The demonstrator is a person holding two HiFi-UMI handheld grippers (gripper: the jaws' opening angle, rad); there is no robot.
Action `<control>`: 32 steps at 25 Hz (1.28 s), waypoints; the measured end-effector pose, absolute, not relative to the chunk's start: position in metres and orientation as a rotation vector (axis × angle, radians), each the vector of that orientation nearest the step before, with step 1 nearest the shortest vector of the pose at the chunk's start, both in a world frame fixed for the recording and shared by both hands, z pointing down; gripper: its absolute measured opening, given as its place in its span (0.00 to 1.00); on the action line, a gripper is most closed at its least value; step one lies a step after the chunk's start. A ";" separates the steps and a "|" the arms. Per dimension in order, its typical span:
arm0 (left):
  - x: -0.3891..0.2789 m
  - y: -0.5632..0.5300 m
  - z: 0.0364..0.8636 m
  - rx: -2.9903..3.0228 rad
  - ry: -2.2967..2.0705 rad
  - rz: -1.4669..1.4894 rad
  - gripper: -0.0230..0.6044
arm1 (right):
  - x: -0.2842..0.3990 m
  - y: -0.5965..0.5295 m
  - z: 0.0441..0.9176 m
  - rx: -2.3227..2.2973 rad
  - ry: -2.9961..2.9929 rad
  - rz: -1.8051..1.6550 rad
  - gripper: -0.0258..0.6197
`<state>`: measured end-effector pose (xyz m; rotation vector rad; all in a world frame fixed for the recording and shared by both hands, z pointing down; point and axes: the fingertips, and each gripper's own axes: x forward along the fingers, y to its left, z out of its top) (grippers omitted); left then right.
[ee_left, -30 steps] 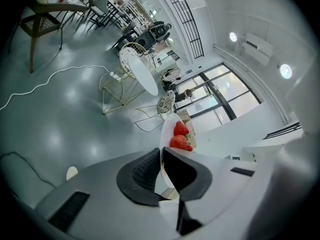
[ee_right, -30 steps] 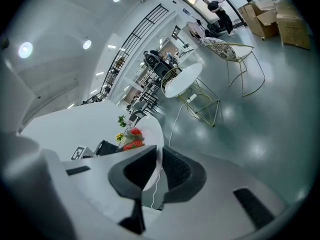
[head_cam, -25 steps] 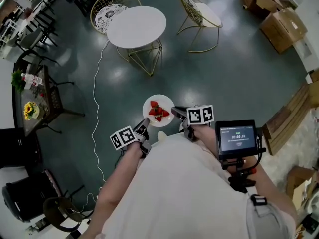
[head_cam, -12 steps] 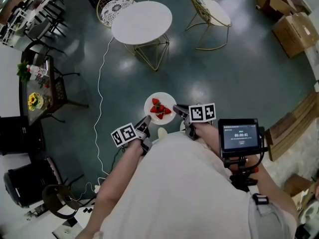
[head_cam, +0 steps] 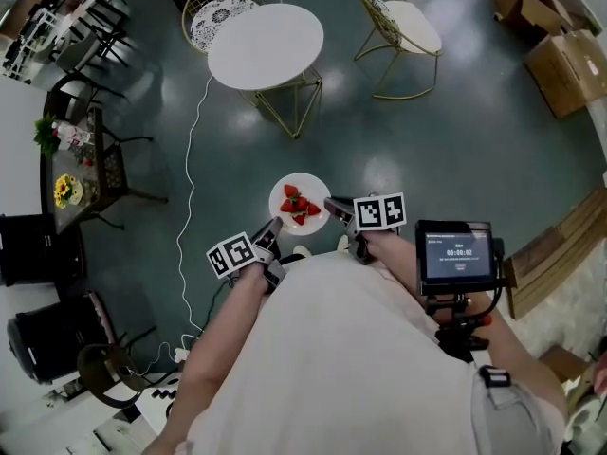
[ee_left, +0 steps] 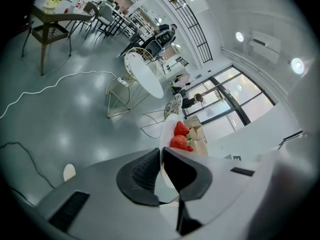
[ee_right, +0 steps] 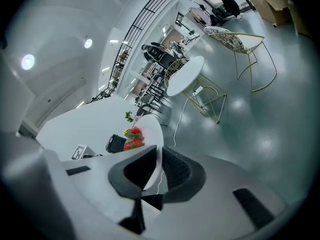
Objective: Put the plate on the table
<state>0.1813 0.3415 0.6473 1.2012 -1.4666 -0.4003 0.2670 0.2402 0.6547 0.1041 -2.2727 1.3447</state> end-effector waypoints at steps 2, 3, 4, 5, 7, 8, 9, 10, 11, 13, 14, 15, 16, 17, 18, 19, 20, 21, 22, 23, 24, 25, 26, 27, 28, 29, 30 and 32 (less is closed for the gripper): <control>0.180 0.346 0.642 1.198 -1.475 -0.403 0.06 | 0.265 0.245 0.652 0.093 -2.266 1.344 0.07; 0.178 0.347 0.640 1.195 -1.479 -0.405 0.06 | 0.263 0.245 0.650 0.087 -2.262 1.345 0.07; 0.176 0.344 0.639 1.188 -1.484 -0.407 0.06 | 0.261 0.241 0.649 0.079 -2.258 1.347 0.07; 0.174 0.337 0.639 1.180 -1.489 -0.410 0.06 | 0.258 0.234 0.650 0.069 -2.254 1.349 0.07; 0.170 0.319 0.643 1.164 -1.497 -0.418 0.06 | 0.252 0.215 0.654 0.051 -2.247 1.350 0.07; 0.168 0.313 0.645 1.157 -1.500 -0.421 0.06 | 0.249 0.209 0.656 0.045 -2.243 1.350 0.07; 0.164 0.310 0.647 1.153 -1.501 -0.425 0.06 | 0.245 0.205 0.658 0.042 -2.240 1.349 0.07; 0.159 0.309 0.649 1.149 -1.502 -0.427 0.06 | 0.239 0.204 0.660 0.041 -2.238 1.347 0.07; 0.151 0.306 0.650 1.146 -1.501 -0.430 0.06 | 0.231 0.201 0.661 0.040 -2.235 1.345 0.07; 0.131 0.298 0.654 1.140 -1.496 -0.436 0.06 | 0.211 0.192 0.664 0.041 -2.229 1.339 0.07; 0.121 0.293 0.656 1.140 -1.493 -0.437 0.06 | 0.202 0.187 0.665 0.044 -2.228 1.336 0.07; 0.113 0.288 0.657 1.141 -1.488 -0.438 0.06 | 0.194 0.183 0.665 0.050 -2.228 1.333 0.07; 0.105 0.284 0.658 1.145 -1.483 -0.437 0.06 | 0.186 0.179 0.665 0.057 -2.229 1.332 0.07; 0.097 0.280 0.658 1.150 -1.476 -0.436 0.06 | 0.179 0.176 0.664 0.066 -2.230 1.330 0.07; 0.089 0.277 0.658 1.157 -1.470 -0.433 0.06 | 0.172 0.173 0.664 0.075 -2.231 1.328 0.07; 0.080 0.274 0.658 1.164 -1.464 -0.430 0.06 | 0.163 0.171 0.663 0.085 -2.232 1.327 0.07; 0.070 0.273 0.656 1.171 -1.458 -0.427 0.06 | 0.154 0.170 0.662 0.095 -2.232 1.326 0.07; 0.061 0.272 0.655 1.179 -1.454 -0.425 0.06 | 0.145 0.170 0.661 0.105 -2.232 1.327 0.07; 0.051 0.272 0.654 1.186 -1.450 -0.424 0.06 | 0.136 0.171 0.660 0.114 -2.233 1.327 0.07; 0.040 0.273 0.653 1.191 -1.447 -0.422 0.06 | 0.125 0.172 0.660 0.120 -2.234 1.325 0.07; 0.029 0.274 0.653 1.196 -1.446 -0.423 0.06 | 0.115 0.173 0.659 0.124 -2.236 1.322 0.07; 0.018 0.275 0.652 1.200 -1.446 -0.424 0.06 | 0.104 0.174 0.658 0.126 -2.239 1.318 0.07; 0.006 0.276 0.652 1.203 -1.447 -0.427 0.06 | 0.092 0.175 0.657 0.127 -2.242 1.314 0.07; -0.006 0.276 0.651 1.206 -1.448 -0.432 0.06 | 0.080 0.176 0.655 0.127 -2.245 1.309 0.07; -0.018 0.277 0.650 1.207 -1.449 -0.438 0.06 | 0.068 0.176 0.654 0.127 -2.247 1.305 0.07; -0.030 0.278 0.650 1.208 -1.450 -0.444 0.06 | 0.055 0.177 0.654 0.126 -2.249 1.301 0.07; -0.041 0.280 0.650 1.209 -1.451 -0.452 0.06 | 0.043 0.178 0.653 0.125 -2.252 1.295 0.07; -0.063 0.285 0.650 1.209 -1.454 -0.466 0.06 | 0.020 0.180 0.652 0.119 -2.259 1.280 0.07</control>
